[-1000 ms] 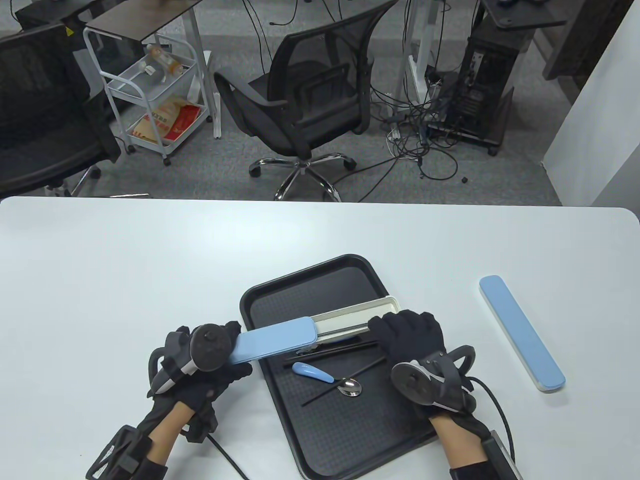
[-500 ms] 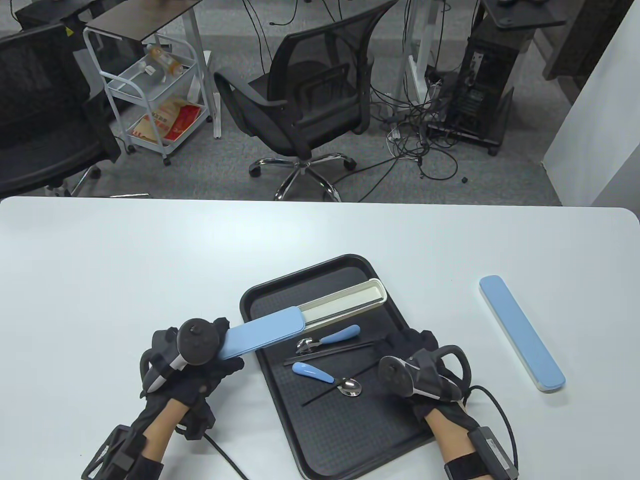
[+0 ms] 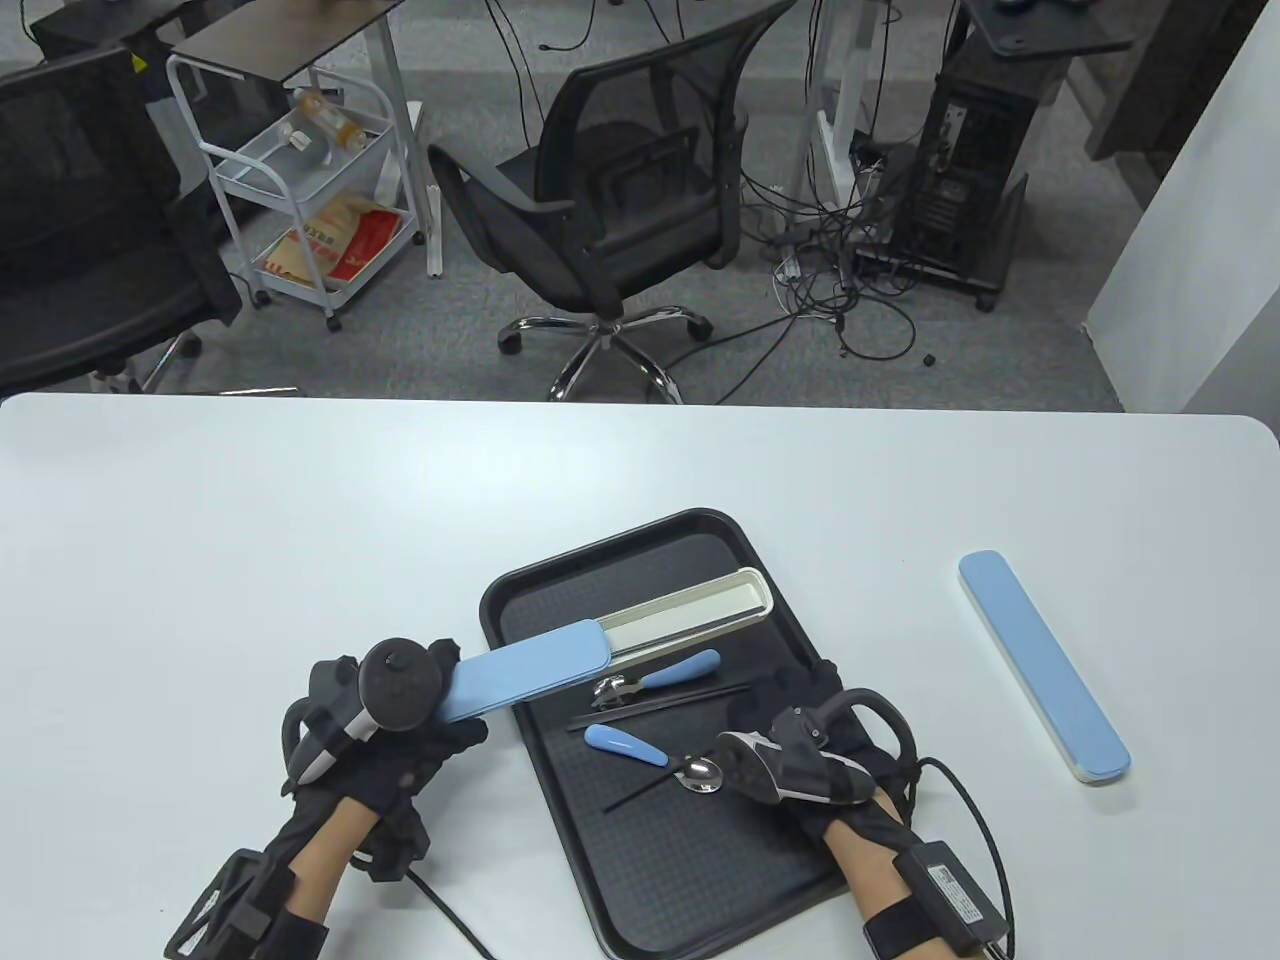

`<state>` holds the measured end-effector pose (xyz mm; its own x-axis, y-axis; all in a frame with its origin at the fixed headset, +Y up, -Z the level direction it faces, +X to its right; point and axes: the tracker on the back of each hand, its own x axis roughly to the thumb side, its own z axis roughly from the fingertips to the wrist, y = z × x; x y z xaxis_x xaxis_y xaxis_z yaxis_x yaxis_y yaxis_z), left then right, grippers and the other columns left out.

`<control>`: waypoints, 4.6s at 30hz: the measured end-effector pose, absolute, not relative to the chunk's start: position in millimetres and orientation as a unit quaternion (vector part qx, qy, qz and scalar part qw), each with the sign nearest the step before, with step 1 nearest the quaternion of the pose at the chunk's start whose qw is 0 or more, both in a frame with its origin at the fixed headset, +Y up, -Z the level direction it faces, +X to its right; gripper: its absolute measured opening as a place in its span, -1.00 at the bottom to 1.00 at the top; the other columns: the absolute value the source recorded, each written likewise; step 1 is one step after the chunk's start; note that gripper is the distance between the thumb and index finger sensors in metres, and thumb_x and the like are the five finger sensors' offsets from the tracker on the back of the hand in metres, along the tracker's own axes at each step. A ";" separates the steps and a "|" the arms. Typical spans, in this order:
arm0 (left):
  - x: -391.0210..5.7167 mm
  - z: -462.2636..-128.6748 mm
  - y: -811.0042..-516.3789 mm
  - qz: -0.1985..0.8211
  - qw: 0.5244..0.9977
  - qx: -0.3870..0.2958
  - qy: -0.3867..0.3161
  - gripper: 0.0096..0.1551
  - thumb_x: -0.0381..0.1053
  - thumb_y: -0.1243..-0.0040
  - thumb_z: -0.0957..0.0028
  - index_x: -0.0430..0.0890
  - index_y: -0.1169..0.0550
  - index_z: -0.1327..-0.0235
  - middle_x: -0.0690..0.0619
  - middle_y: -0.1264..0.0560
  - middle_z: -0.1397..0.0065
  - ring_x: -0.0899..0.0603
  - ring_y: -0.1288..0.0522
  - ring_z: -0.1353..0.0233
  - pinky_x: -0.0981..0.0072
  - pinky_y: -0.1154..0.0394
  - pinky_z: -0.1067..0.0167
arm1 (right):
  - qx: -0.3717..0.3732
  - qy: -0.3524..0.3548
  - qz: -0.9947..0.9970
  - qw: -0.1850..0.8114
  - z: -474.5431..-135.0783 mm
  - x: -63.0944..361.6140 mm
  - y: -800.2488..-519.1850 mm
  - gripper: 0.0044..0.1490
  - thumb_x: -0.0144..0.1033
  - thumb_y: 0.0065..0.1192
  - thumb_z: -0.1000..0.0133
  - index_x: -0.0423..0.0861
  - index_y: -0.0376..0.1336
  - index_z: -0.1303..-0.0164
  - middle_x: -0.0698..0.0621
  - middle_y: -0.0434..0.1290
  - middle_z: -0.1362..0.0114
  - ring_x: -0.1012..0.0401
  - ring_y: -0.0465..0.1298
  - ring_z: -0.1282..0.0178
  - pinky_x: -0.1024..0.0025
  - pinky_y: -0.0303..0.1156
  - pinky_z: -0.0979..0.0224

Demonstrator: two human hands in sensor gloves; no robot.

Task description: Slide to open lunch boxes and place utensils

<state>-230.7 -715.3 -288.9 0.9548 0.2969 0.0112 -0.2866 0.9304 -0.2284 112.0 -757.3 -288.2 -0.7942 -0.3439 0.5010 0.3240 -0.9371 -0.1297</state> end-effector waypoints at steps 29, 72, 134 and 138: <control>-236.3 -289.8 -717.4 0.160 0.981 -0.113 -0.005 0.10 0.28 -0.50 0.08 -0.04 -0.19 -0.61 -0.05 -0.31 -0.60 -0.30 -0.16 -0.71 -0.56 0.10 -0.55 | -0.188 0.121 -0.975 -0.005 -291.3 178.6 -712.0 -0.49 -0.35 0.20 -0.20 0.12 0.27 -0.39 -0.11 0.52 -0.43 -0.23 0.54 -0.42 -0.48 0.44 -0.33; -217.6 -283.6 -711.4 0.062 0.994 -0.071 -0.050 0.10 0.26 -0.52 0.09 0.00 -0.19 -0.61 -0.02 -0.30 -0.61 -0.29 -0.13 -0.73 -0.55 0.14 -0.57 | -0.054 0.166 -0.984 0.038 -290.9 218.8 -689.2 -0.46 -0.48 0.31 -0.18 0.16 0.34 -0.36 0.00 0.49 -0.42 -0.09 0.49 -0.44 -0.42 0.48 -0.31; -223.2 -288.0 -718.4 0.101 0.992 -0.074 -0.003 0.10 0.29 -0.49 0.07 -0.03 -0.18 -0.61 -0.03 -0.30 -0.60 -0.30 -0.17 -0.71 -0.56 0.06 -0.54 | -0.266 0.049 -0.962 0.031 -263.2 73.6 -723.8 -0.28 0.08 0.41 -0.11 0.00 0.35 -0.43 -0.08 0.53 -0.42 -0.12 0.49 -0.46 -0.34 0.35 -0.43; -229.7 -289.3 -717.6 0.119 0.990 -0.074 0.013 0.10 0.29 -0.48 0.07 -0.04 -0.18 -0.61 -0.03 -0.30 -0.60 -0.30 -0.17 -0.70 -0.56 0.05 -0.54 | -0.246 0.006 -0.968 0.048 -267.3 58.4 -736.1 -0.23 0.11 0.41 -0.10 -0.02 0.33 -0.47 -0.09 0.51 -0.45 -0.14 0.47 -0.48 -0.34 0.34 -0.44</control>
<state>-229.7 -717.6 -289.3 0.9715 0.2328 -0.0441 -0.2367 0.9609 -0.1434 58.4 -736.1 -267.3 -0.8744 -0.0958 0.4757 0.0896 -0.9953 -0.0358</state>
